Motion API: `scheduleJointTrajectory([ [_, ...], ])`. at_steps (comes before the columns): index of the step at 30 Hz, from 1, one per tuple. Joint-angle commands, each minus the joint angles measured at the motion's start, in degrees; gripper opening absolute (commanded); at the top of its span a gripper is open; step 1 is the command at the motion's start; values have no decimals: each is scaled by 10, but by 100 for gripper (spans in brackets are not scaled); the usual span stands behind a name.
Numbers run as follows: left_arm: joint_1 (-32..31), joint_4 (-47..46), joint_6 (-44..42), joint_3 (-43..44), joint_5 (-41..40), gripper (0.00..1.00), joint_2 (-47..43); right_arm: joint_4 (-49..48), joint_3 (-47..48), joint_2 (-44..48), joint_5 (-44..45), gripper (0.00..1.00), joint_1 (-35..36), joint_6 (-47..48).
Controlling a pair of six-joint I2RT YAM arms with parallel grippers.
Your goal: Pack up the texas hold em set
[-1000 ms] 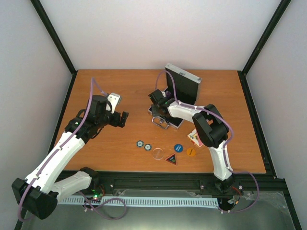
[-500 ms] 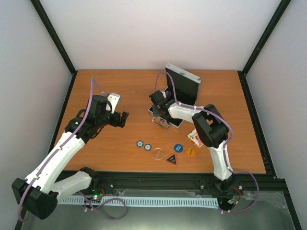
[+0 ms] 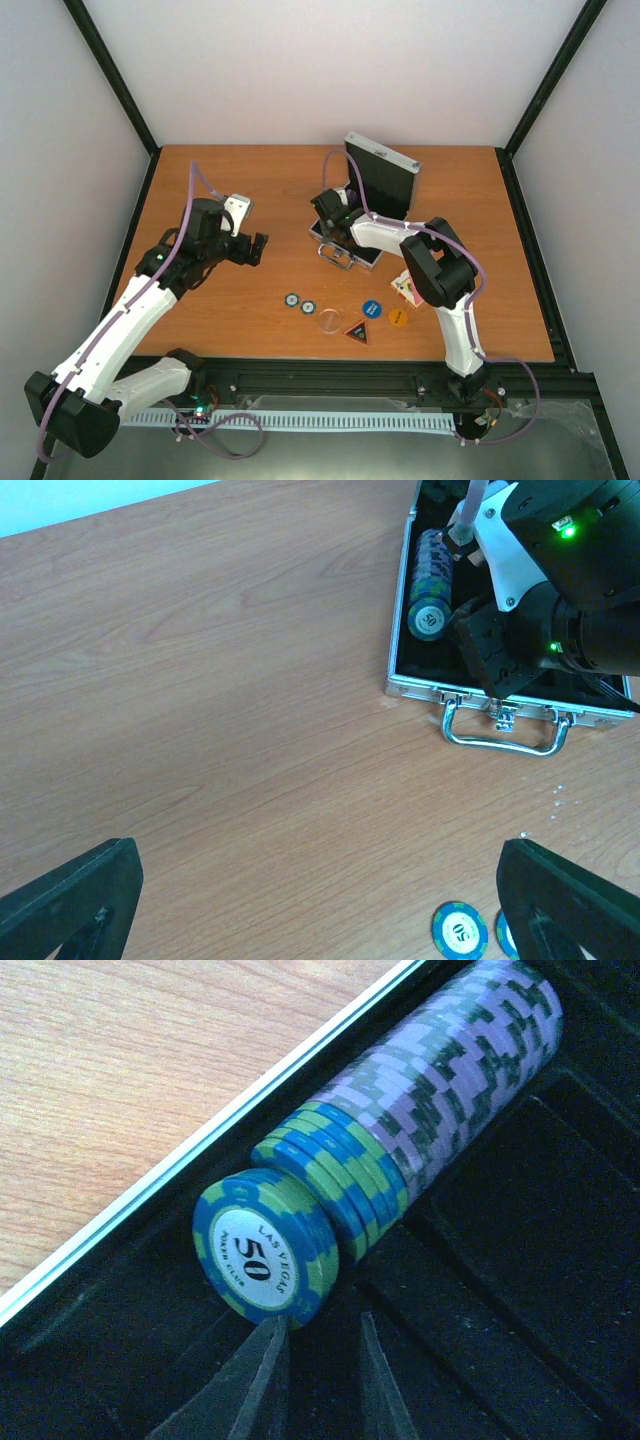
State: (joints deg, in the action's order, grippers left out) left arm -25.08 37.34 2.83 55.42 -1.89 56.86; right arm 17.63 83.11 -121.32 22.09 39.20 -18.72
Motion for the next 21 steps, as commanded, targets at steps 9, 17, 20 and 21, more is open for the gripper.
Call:
scheduleJointTrajectory([
  [9, 2, 4, 1, 2, 0, 100, -7, 0, 7, 11, 66, 22, -5, 20],
  [17, 2, 2, 1, 3, -3, 100, -8, -33, 2, 24, -9, 30, -21, 45],
  [20, 2, 1, 2, 2, -2, 100, -8, -35, 1, 31, -34, 41, -24, 54],
  [21, 2, 0, 2, 2, -2, 100, -9, -34, 0, 35, -37, 44, -24, 56],
])
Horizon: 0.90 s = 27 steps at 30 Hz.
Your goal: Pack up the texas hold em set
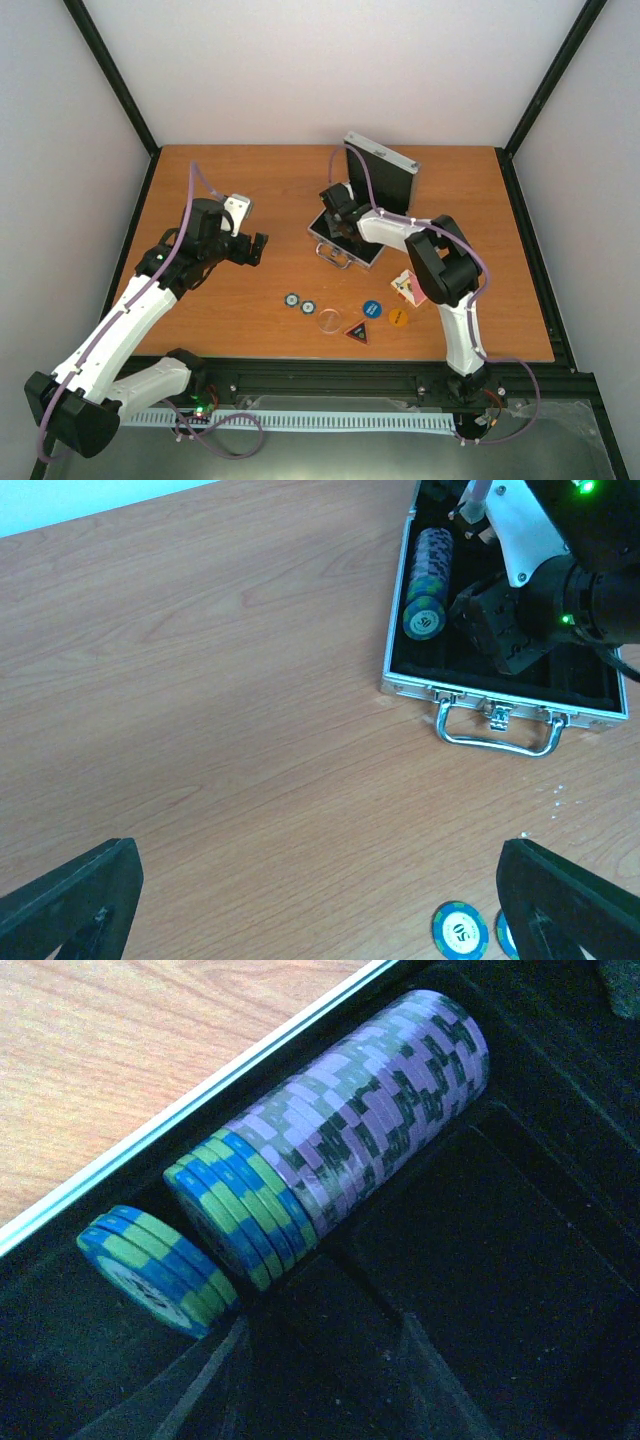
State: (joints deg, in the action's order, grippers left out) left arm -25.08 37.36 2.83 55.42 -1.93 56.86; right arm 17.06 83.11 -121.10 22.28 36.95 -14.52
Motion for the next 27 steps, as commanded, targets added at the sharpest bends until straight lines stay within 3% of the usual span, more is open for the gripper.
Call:
scheduleJointTrajectory([
  [1, 2, -1, 3, 1, -1, 100, -10, -26, -2, 38, -39, 47, -1, 15],
  [8, 2, -6, 4, -5, 2, 100, -15, -11, -10, 78, -17, 65, -1, 15],
  [20, 2, -4, 10, -1, 5, 100, -9, 44, 11, 101, -115, 74, 0, 36],
  [27, 2, 11, 45, 35, 20, 100, 7, 127, 11, 152, -120, 78, 28, 23],
])
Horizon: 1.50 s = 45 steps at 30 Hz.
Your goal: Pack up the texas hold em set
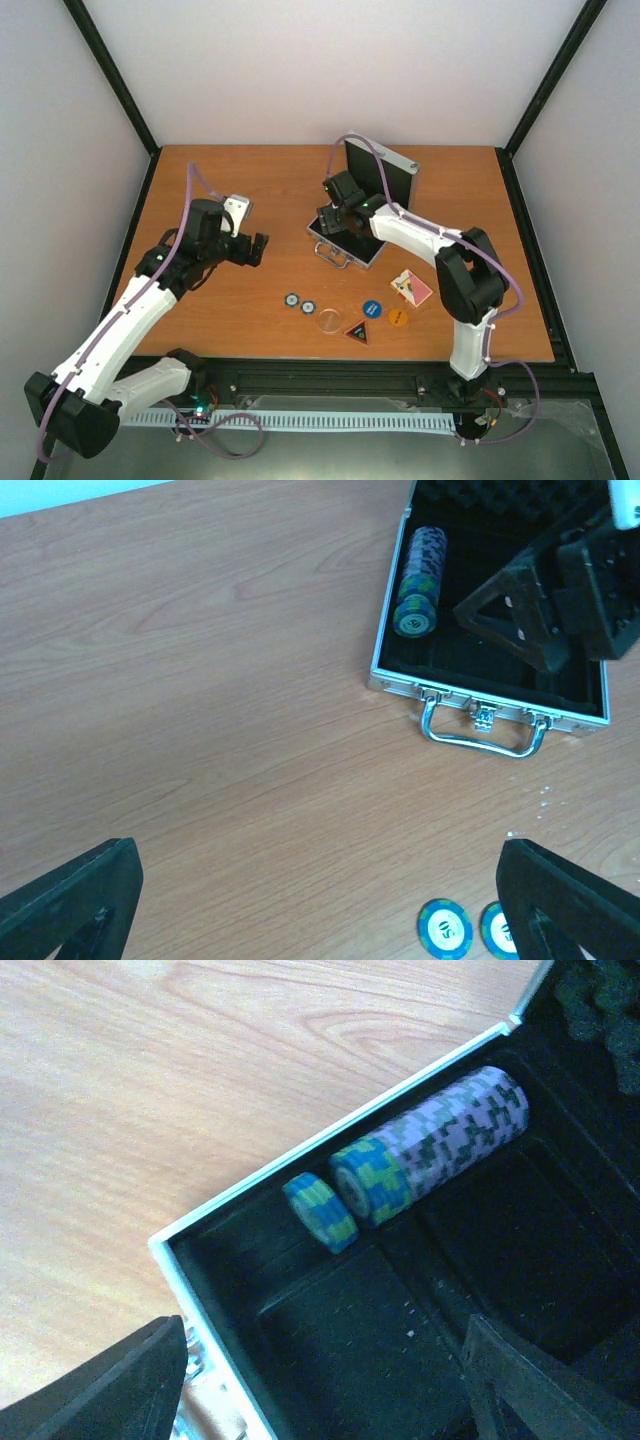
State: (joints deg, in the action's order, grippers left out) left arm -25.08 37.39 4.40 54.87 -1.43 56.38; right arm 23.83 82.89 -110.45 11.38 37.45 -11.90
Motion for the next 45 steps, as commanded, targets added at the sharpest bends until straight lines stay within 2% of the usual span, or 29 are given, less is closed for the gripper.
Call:
scheduleJointTrajectory([
  [1, 2, 21, 31, 54, 16, 100, 18, 71, 9, 53, -17, 78, 28, -4],
  [7, 2, 46, 55, 106, 19, 100, 24, 125, -39, 113, -68, 82, 66, -15],
  [10, 2, 58, 66, 128, 9, 100, 19, 164, -44, 112, -97, 82, 95, -16],
  [16, 2, 77, 86, 166, -10, 100, 12, 203, -49, 90, -101, 82, 172, -31],
  [23, 2, 87, 83, 182, -18, 100, 0, 201, -66, 56, -155, 73, 201, -43],
  [30, 2, 91, 83, 171, -29, 100, -13, 199, -70, 19, -177, 69, 233, -49],
  [45, 2, 82, 79, 152, -31, 100, -33, 199, -58, -29, -124, 68, 242, -63],
])
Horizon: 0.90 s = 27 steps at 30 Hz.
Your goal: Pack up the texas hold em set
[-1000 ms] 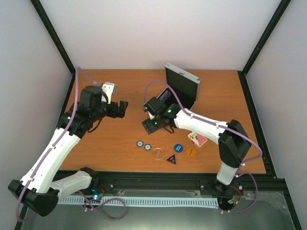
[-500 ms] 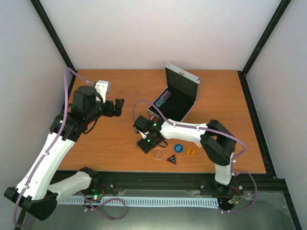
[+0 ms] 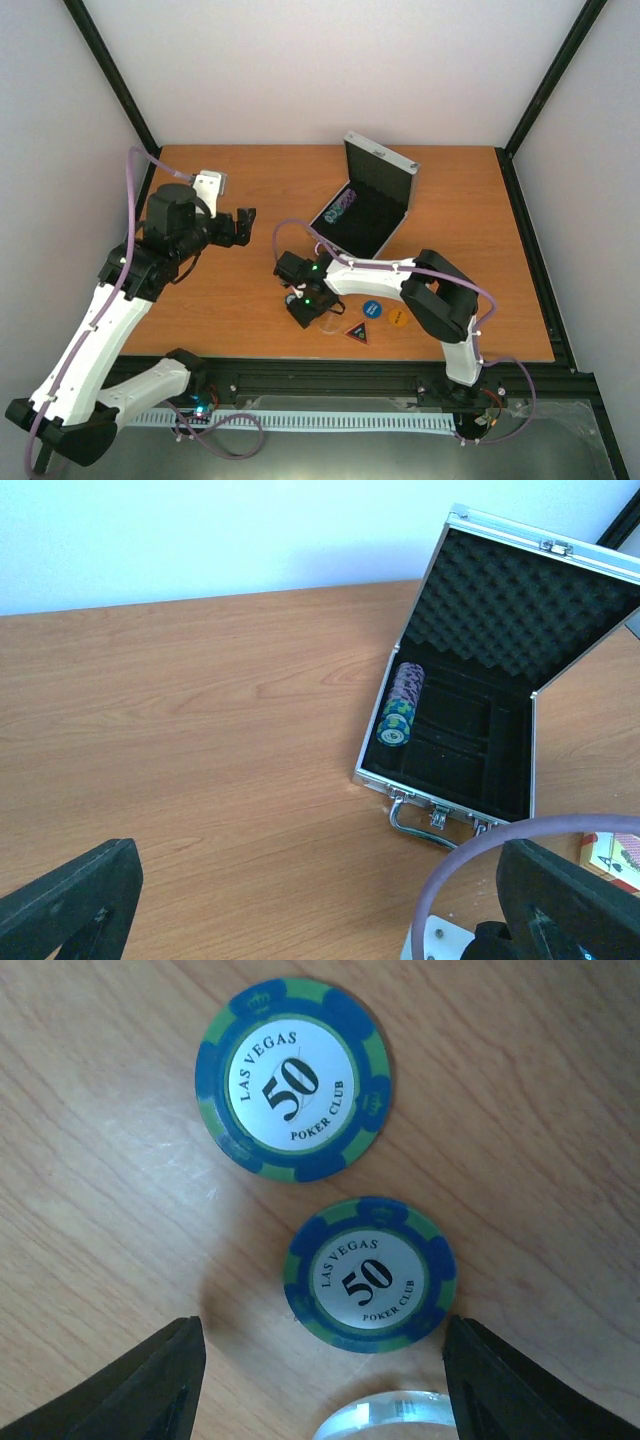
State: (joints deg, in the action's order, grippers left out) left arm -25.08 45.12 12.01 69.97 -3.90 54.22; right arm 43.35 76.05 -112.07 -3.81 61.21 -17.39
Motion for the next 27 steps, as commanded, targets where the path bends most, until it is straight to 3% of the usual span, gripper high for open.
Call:
scheduleJointTrajectory([
  [1, 2, 4, 3, 0, -6, 100, -13, 4, 12, -15, 35, 68, 4, -9],
  [11, 2, 6, 1, -2, -7, 100, -22, 12, 24, -26, 59, 66, 4, -15],
  [22, 2, 7, 2, -4, -9, 100, -24, 17, 26, -30, 56, 33, 4, -12],
  [27, 2, 11, 5, 3, -17, 100, -27, 28, 32, -26, 74, 28, 4, -10],
])
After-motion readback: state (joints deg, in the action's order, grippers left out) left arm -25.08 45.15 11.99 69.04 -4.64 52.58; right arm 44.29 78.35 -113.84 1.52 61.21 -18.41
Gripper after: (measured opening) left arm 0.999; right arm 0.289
